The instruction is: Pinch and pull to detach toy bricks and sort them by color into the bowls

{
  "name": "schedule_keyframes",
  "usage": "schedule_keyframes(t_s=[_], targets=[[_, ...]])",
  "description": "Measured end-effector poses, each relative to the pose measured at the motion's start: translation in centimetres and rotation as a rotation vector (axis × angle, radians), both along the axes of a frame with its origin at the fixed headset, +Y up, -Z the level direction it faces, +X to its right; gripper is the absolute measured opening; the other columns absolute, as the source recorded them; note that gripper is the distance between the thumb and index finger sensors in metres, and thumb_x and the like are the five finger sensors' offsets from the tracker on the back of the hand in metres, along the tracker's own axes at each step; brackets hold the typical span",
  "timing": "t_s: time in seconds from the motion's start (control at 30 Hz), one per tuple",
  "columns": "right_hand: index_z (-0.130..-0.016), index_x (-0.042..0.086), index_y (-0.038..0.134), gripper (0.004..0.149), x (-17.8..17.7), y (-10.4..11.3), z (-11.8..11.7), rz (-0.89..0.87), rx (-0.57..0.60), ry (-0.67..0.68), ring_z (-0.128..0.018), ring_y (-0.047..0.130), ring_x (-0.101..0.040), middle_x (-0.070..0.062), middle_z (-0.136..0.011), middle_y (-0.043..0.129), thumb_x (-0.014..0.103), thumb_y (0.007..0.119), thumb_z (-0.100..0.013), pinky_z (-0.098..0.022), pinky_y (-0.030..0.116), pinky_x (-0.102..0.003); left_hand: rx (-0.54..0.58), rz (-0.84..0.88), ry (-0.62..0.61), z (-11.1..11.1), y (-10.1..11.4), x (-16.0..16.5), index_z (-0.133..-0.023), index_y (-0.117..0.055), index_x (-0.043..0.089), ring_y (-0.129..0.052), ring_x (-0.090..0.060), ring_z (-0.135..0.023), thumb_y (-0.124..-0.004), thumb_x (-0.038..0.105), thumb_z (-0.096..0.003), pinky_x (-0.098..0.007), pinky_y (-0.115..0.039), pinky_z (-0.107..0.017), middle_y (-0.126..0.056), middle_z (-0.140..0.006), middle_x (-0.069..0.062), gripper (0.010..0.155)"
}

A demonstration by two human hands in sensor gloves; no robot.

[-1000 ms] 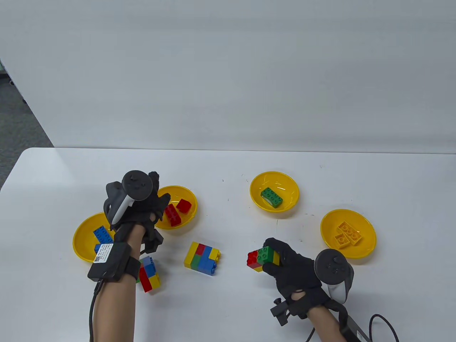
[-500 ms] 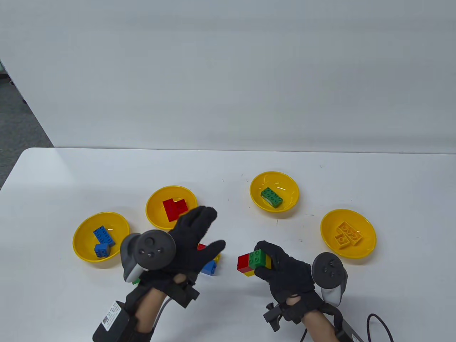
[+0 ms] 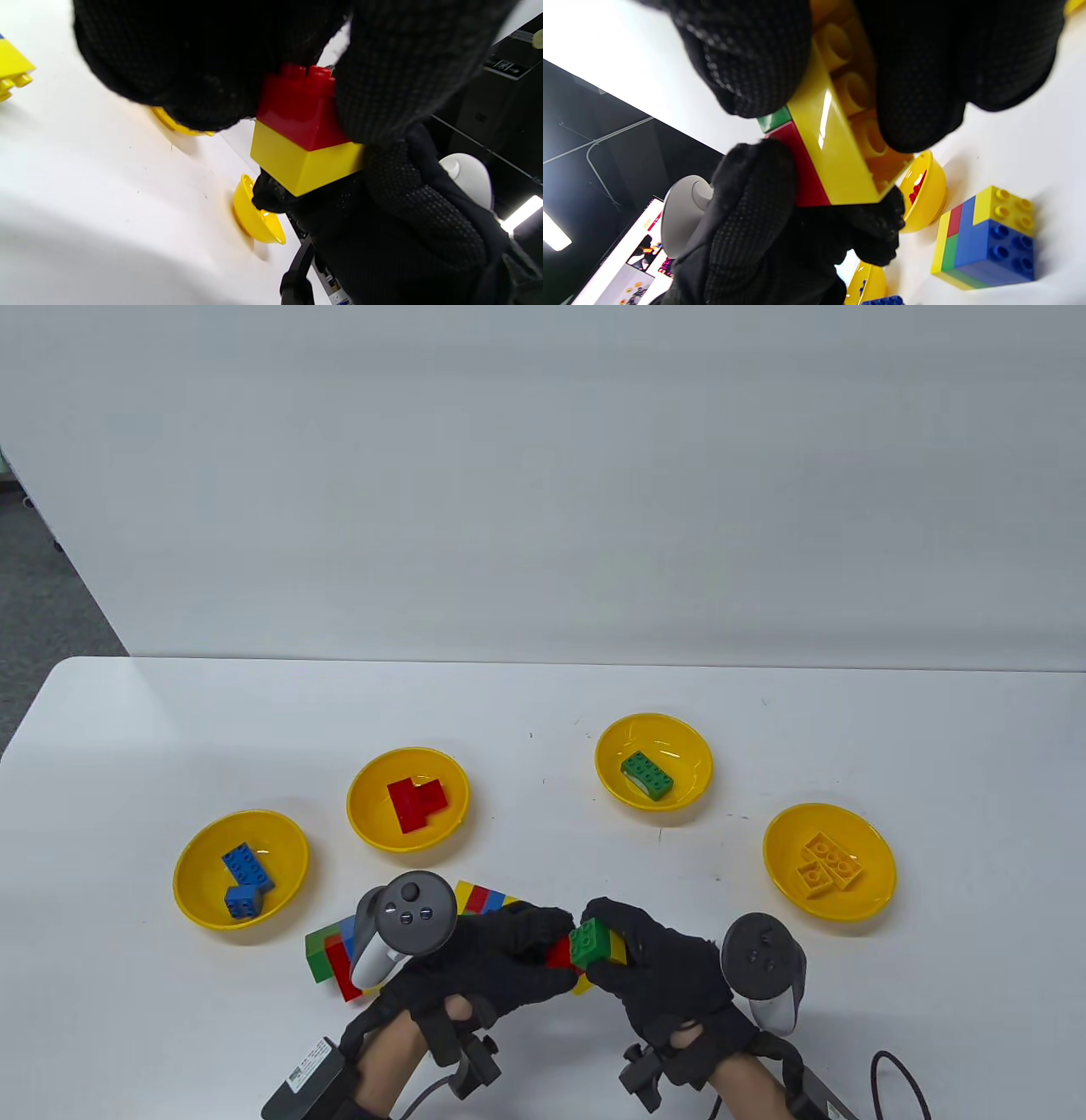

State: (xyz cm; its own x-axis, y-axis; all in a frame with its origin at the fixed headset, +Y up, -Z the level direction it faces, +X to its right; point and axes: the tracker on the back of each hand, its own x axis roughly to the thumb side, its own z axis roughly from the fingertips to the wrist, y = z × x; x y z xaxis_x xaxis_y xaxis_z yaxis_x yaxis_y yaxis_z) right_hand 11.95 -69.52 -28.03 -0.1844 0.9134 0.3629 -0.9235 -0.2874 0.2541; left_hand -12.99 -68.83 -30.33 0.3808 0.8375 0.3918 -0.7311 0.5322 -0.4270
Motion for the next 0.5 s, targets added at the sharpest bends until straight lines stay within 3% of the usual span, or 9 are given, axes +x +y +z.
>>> schedule_keyframes(t_s=[0.1, 0.13, 0.3, 0.5], targets=[[-0.096, -0.001, 0.063, 0.075, -0.55, -0.14, 0.01, 0.029, -0.065, 0.105, -0.053, 0.103, -0.046, -0.032, -0.087, 0.077, 0.028, 0.092, -0.033, -0.037, 0.085, -0.067, 0.000, 0.043, 0.014, 0.26, -0.22, -0.18, -0.090, -0.088, 0.009, -0.104, -0.042, -0.055, -0.105, 0.045, -0.0379, -0.054, -0.090, -0.040, -0.096, -0.079, -0.024, 0.065], [-0.096, -0.001, 0.063, 0.075, -0.52, -0.10, 0.13, 0.049, -0.048, 0.081, -0.053, 0.103, -0.046, -0.032, -0.087, 0.078, 0.027, 0.093, -0.033, -0.036, 0.086, -0.066, 0.008, 0.037, 0.019, 0.31, -0.33, -0.24, -0.090, -0.088, 0.010, -0.104, -0.042, -0.055, -0.105, 0.045, -0.0377, -0.054, -0.091, -0.040, -0.096, -0.079, -0.024, 0.065], [-0.086, -0.004, 0.077, 0.069, -0.22, 0.12, 0.13, -0.017, -0.015, 0.014, -0.038, 0.112, -0.040, -0.029, -0.070, 0.093, 0.025, 0.096, -0.027, -0.029, 0.094, -0.061, -0.055, 0.121, -0.044, 0.16, -0.71, -0.15, -0.088, -0.090, 0.007, -0.105, -0.043, -0.053, -0.105, 0.044, -0.0383, -0.054, -0.092, -0.038, -0.098, -0.077, -0.026, 0.064], [-0.084, -0.005, 0.079, 0.068, -0.32, -0.26, 0.10, -0.090, -0.040, 0.050, -0.036, 0.112, -0.040, -0.029, -0.068, 0.095, 0.025, 0.097, -0.026, -0.029, 0.095, -0.060, -0.126, 0.181, -0.099, -0.37, -1.02, -0.48, -0.087, -0.091, 0.007, -0.106, -0.044, -0.054, -0.107, 0.044, -0.0376, -0.054, -0.093, -0.038, -0.099, -0.076, -0.026, 0.064]])
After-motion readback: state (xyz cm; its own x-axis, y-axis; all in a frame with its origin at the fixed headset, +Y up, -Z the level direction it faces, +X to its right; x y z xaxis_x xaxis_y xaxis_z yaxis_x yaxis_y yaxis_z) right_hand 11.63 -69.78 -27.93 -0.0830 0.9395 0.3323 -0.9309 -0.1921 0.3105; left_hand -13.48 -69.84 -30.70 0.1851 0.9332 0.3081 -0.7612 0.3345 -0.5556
